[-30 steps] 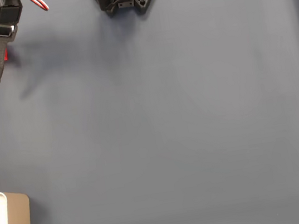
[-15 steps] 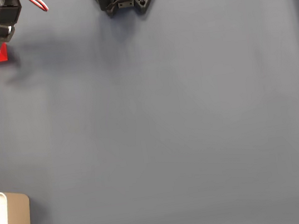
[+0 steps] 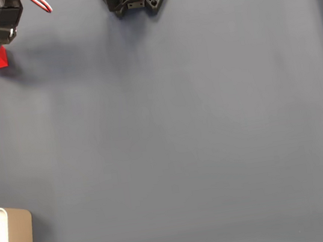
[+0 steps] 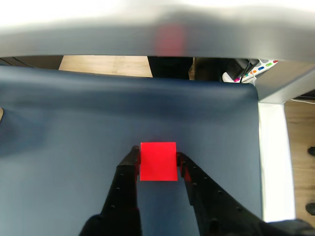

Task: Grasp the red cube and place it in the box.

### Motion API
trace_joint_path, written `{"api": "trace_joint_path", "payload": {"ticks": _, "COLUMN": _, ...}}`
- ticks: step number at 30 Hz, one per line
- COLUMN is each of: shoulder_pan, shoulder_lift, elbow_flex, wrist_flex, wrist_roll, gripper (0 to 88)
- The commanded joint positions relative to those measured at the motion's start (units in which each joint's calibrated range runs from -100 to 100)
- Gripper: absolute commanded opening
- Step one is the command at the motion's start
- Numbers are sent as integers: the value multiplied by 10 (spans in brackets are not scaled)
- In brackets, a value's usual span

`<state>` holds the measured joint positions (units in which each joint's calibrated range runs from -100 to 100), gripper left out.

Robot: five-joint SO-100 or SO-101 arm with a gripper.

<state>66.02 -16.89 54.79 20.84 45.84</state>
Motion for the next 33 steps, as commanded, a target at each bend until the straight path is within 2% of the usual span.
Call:
{"api": "trace_joint_path", "payload": {"ticks": 1, "shoulder_pan": -6, "shoulder_lift": -9, "elbow_flex": -29, "wrist_flex": 6, "wrist_roll": 6, "gripper": 0}}
{"api": "trace_joint_path", "payload": {"ticks": 14, "shoulder_pan": -17, "shoulder_lift": -24, "elbow_flex": -41, "wrist_flex": 33, "wrist_roll": 20, "gripper": 0}}
{"api": "trace_joint_path", "payload": {"ticks": 22, "shoulder_pan": -49, "shoulder_lift": -84, "elbow_flex": -104, "wrist_flex": 153, "wrist_roll": 27, "gripper": 0}}
{"api": "trace_joint_path", "payload": {"ticks": 33, "shoulder_pan": -165, "shoulder_lift": -126, "elbow_flex": -246, "wrist_flex": 293, "wrist_roll": 28, "gripper": 0}}
